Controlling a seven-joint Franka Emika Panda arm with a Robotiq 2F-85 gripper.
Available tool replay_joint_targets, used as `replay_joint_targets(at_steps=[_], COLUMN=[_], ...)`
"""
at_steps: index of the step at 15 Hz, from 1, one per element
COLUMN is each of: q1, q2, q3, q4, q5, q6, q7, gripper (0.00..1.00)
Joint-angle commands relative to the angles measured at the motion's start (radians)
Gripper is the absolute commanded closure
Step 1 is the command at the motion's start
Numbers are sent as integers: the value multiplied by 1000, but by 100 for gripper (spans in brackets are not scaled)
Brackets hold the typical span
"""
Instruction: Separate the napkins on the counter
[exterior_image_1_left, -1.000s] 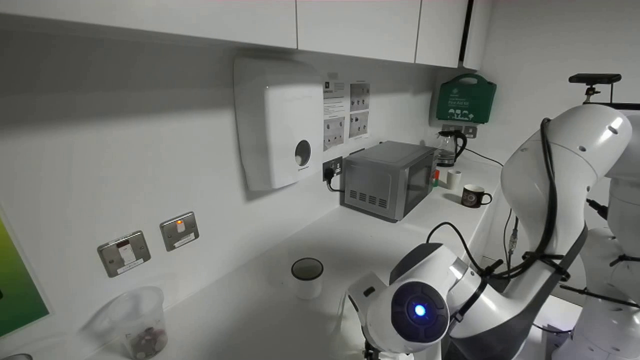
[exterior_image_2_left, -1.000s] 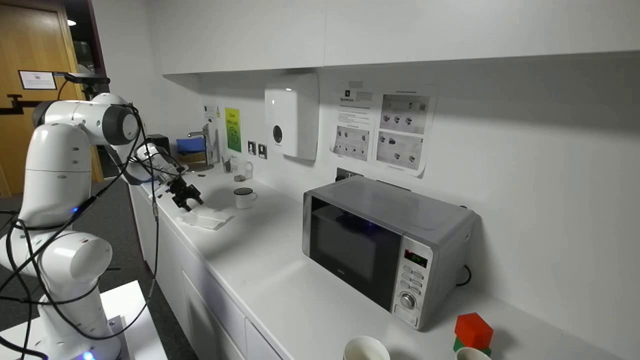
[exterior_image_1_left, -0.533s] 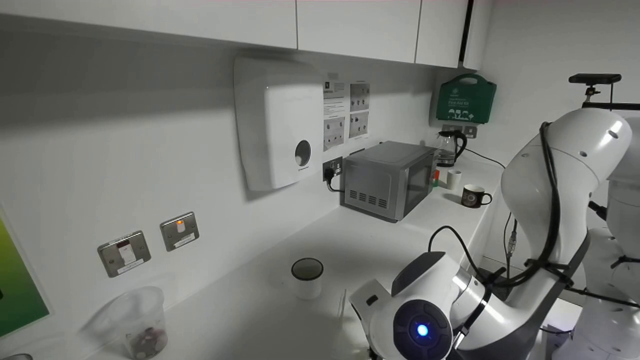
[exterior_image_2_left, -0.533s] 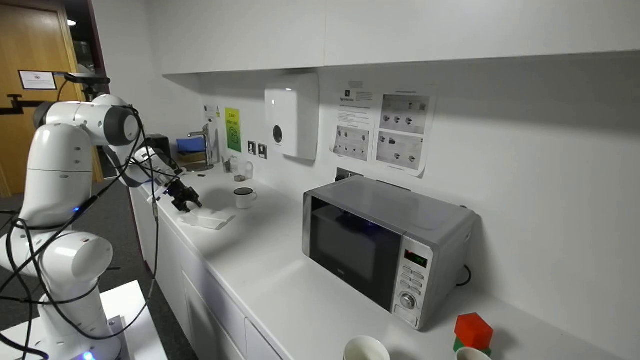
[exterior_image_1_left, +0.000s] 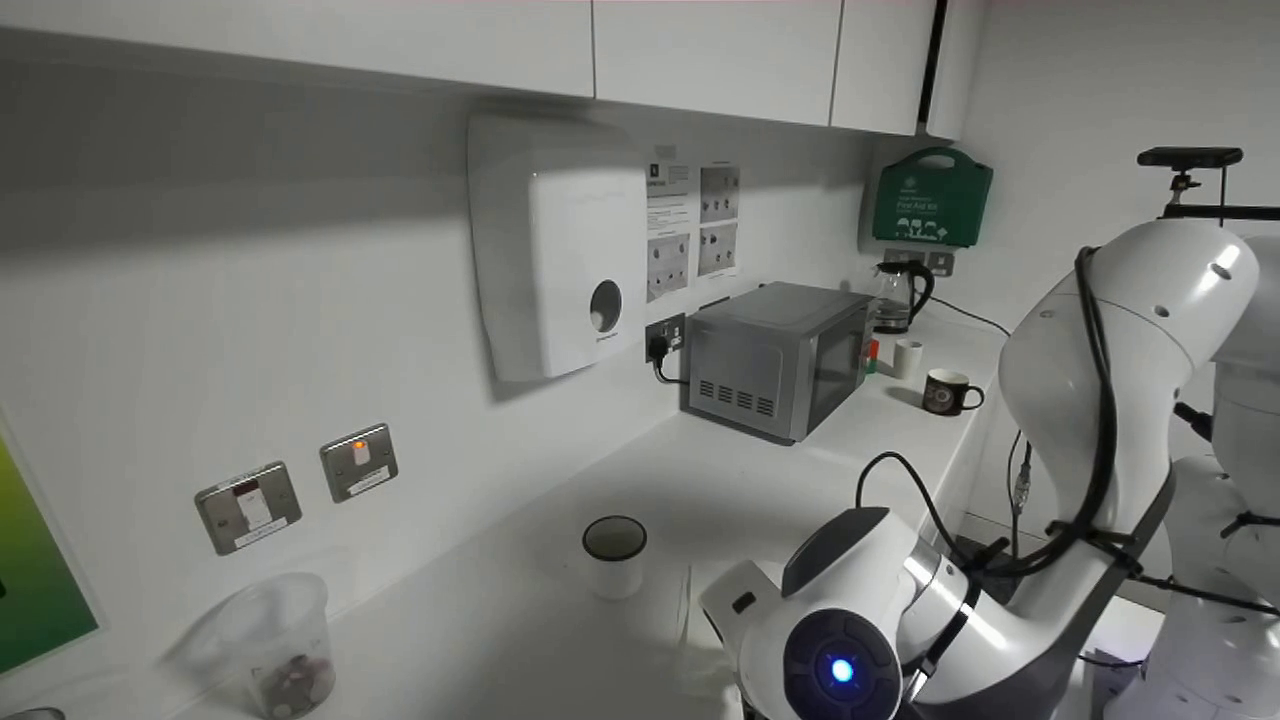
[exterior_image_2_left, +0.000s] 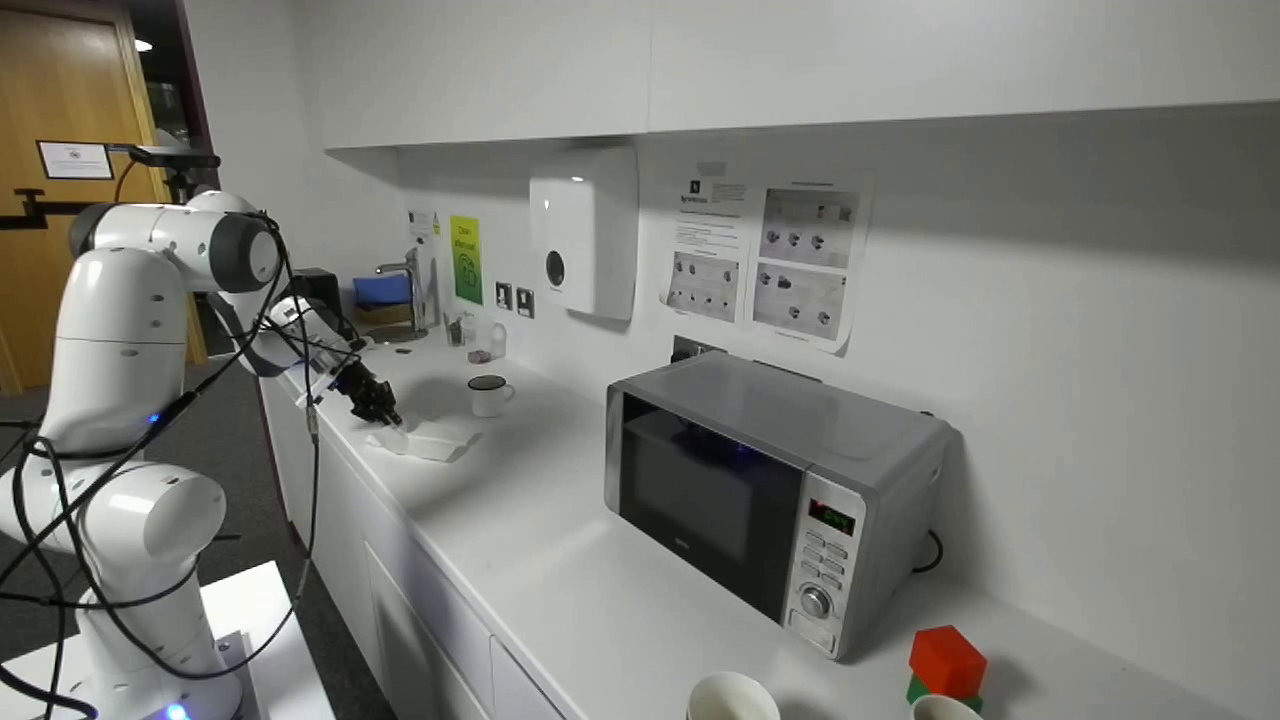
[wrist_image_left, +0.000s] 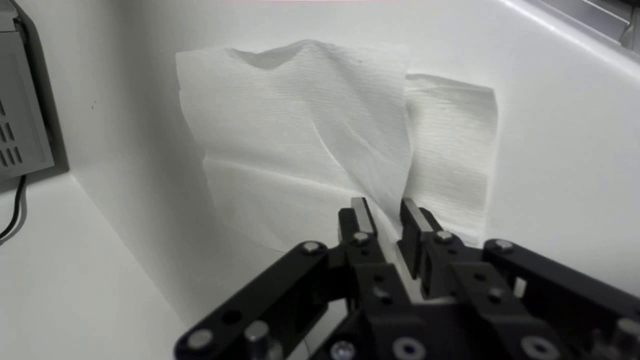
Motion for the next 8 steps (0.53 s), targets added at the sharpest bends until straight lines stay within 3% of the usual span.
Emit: replay_joint_targets(at_steps=[1, 8], q1=[16, 17], q2=[16, 2], q3=[-6, -4], q4=[22, 23], q5=[-35, -42], q6=[-61, -89], q7=[33, 41], gripper=[100, 100])
